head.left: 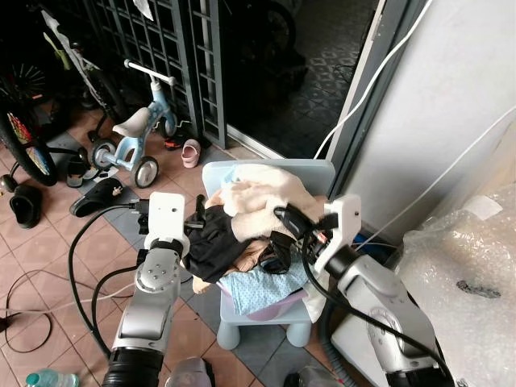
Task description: Clothes washing
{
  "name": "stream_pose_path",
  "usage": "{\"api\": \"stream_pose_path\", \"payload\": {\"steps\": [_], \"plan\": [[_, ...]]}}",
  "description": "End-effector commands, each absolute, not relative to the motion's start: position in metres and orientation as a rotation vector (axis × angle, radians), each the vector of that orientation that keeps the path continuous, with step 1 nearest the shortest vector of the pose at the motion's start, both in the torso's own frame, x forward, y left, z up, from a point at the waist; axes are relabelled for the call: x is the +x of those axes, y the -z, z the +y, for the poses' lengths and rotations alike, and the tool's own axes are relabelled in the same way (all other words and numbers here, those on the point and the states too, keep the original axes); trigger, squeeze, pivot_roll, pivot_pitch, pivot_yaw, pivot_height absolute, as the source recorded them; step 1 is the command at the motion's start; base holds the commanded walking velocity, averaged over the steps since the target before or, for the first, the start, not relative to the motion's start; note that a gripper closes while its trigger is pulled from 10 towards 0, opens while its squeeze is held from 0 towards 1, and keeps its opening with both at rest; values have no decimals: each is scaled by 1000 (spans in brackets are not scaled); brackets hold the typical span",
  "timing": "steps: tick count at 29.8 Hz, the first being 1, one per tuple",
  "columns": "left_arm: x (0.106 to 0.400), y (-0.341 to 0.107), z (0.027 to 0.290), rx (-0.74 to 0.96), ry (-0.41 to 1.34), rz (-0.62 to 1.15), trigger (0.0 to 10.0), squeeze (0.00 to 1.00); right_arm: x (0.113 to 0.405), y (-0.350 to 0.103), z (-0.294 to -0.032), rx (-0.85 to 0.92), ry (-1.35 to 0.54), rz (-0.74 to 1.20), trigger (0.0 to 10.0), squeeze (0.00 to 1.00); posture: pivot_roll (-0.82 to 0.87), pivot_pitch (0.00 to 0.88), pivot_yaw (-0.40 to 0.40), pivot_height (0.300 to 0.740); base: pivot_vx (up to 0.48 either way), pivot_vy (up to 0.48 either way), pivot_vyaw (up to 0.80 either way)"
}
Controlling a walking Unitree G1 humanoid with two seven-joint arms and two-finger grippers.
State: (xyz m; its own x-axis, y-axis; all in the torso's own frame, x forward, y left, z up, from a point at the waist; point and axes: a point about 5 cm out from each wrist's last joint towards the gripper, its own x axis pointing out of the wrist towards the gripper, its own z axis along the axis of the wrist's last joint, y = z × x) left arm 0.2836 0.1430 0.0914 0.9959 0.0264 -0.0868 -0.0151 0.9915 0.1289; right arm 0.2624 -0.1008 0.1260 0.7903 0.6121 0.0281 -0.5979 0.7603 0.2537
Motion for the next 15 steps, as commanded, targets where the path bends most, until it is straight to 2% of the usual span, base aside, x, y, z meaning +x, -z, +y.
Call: {"api": "stream_pose_path", "payload": {"steps": [1,6,15], "plan": [[285,-92,144,133,-29,77,10000,0,268,-132,-103,236,-620,41,10000,0,-46,0,3,740,0,0,0],[284,-91,146,138,-35,76,10000,0,271,-134,-103,229,-581,41,10000,0,-46,0,6,740,0,-96,0],[284,-91,146,143,-26,71,10000,0,280,-140,-108,196,-505,8,10000,0,-50,0,10,740,0,-252,-790]]}}
